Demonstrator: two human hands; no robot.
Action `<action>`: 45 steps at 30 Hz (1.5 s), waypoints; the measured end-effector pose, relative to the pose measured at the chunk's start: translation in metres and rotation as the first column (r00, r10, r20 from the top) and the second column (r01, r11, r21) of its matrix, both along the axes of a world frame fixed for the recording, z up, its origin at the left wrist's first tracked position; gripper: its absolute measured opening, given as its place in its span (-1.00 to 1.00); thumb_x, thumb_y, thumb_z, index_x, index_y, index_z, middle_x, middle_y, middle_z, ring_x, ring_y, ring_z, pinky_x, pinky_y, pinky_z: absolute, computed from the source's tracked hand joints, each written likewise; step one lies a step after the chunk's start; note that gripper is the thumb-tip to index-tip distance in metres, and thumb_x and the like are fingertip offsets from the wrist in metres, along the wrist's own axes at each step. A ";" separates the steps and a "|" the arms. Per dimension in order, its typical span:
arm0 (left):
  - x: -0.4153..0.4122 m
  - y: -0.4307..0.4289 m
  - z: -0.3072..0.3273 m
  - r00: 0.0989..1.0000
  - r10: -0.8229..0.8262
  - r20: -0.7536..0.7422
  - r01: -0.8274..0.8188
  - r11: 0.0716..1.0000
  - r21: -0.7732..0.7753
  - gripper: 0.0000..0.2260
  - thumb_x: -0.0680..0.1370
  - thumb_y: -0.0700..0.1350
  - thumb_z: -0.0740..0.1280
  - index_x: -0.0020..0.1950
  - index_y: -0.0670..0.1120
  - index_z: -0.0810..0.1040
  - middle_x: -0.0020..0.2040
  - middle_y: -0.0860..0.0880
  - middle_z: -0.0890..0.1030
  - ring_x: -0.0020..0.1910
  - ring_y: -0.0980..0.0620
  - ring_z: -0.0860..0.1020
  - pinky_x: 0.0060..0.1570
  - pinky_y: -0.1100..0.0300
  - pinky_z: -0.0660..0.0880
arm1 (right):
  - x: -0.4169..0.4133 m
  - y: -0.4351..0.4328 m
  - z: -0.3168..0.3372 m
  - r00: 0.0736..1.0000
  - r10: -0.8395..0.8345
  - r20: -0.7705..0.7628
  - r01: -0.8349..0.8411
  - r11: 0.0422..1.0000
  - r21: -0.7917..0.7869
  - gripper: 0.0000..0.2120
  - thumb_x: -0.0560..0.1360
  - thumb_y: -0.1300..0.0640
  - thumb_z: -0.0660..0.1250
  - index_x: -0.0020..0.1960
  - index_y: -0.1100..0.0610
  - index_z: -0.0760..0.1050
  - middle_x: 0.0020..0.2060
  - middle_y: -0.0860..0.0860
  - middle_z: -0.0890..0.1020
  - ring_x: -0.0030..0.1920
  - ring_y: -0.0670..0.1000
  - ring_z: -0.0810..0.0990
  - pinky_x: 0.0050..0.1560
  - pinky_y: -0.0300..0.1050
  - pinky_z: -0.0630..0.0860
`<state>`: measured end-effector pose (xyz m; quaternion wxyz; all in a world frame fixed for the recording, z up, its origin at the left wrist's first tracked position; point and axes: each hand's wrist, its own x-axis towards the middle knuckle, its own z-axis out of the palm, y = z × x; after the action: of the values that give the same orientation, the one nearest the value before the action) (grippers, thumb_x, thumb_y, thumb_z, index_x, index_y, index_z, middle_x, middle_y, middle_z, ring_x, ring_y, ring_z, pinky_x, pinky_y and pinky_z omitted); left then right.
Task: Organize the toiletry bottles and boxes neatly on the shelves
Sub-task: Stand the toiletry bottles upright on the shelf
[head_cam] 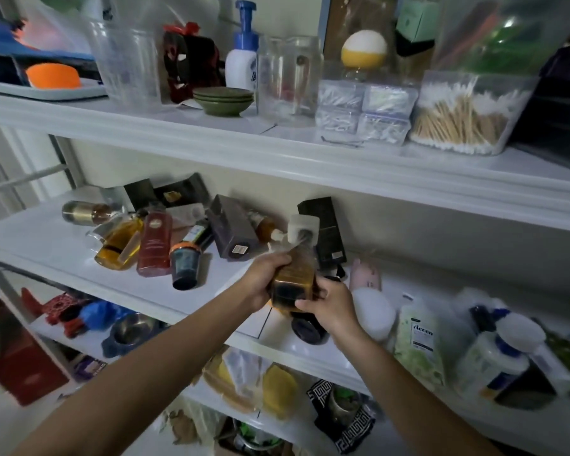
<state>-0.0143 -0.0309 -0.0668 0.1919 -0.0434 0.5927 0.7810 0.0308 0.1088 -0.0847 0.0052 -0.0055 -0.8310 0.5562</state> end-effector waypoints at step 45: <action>-0.058 -0.243 -0.032 1.000 -0.002 -0.025 0.005 0.995 0.104 -0.78 0.57 -0.21 0.25 0.21 -0.10 0.52 0.03 -0.19 0.63 0.01 -0.14 0.60 0.06 0.01 0.51 | -0.049 -0.243 -0.033 0.996 -0.034 -0.077 0.029 0.997 -0.065 -0.54 0.34 0.44 0.41 0.19 0.16 0.53 -0.10 -0.06 0.64 -0.06 -0.13 0.59 -0.10 -0.40 0.48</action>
<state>-0.0725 -0.2742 -0.0987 0.1879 -0.0225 0.5536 0.8110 -0.0178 -0.1341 -0.1174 0.0462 0.0031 -0.8117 0.5823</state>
